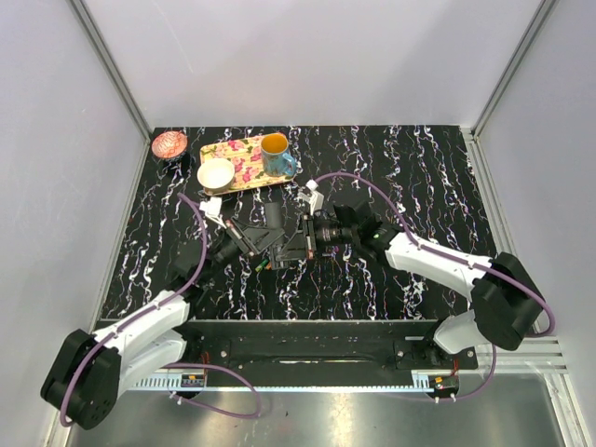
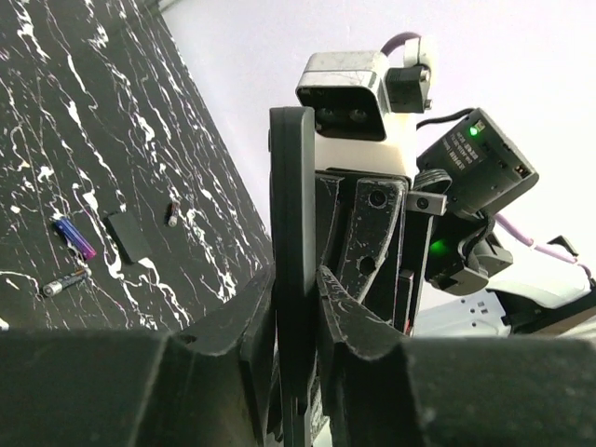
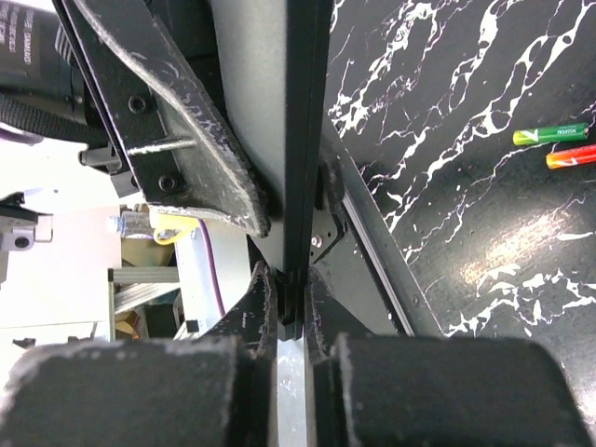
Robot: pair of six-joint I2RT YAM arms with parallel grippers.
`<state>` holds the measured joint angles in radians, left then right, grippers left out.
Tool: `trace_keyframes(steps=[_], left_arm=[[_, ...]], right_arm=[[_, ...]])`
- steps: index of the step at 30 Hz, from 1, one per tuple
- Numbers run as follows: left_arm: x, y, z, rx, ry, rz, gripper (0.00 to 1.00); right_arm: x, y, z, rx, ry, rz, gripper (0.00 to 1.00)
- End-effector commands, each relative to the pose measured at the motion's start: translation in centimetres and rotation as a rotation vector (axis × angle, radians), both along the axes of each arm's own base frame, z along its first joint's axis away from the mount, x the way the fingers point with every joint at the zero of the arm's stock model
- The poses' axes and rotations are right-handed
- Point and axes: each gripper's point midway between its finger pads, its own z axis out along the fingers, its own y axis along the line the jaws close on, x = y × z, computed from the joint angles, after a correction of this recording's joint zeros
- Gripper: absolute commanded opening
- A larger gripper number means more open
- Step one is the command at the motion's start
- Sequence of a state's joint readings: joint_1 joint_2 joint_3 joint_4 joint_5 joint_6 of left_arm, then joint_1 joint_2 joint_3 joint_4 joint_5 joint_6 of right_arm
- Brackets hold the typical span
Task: Load the batteries into the remote control
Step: Adjust the remote control.
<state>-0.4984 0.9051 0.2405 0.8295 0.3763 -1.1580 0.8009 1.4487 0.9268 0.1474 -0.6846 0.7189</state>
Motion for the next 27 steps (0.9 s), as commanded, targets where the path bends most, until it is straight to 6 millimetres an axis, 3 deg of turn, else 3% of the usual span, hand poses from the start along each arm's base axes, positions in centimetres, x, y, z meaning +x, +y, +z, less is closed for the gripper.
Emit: trace_keyframes(steps=[1,7,13,22,27], left_arm=[[-1.7,-1.4,4.0,-0.016,-0.143,-0.140,0.27],[-2.0,-1.6,3.7,-0.007,-0.134,-0.189,0.35],[-2.3,-1.5,3.7,0.012,-0.145,-0.205,0.23],[-3.0,-1.6,3.3,0.043,-0.157,-0.255,0.36],[-3.3,-1.6,3.2,0.045,-0.161,-0.267,0.36]], right_arm=[[-1.6,-0.2,2.3,0.030,-0.045,0.077,0.00],[-2.2,-0.7,2.7,0.024,-0.056,0.107,0.00],[-2.3,-1.1,2.8,0.014,-0.071,0.113,0.00],[-2.6,-1.5,2.3,-0.012,-0.060,0.142,0.00],[-2.6,-1.6,2.4,-0.013,-0.059,0.149,0.00]])
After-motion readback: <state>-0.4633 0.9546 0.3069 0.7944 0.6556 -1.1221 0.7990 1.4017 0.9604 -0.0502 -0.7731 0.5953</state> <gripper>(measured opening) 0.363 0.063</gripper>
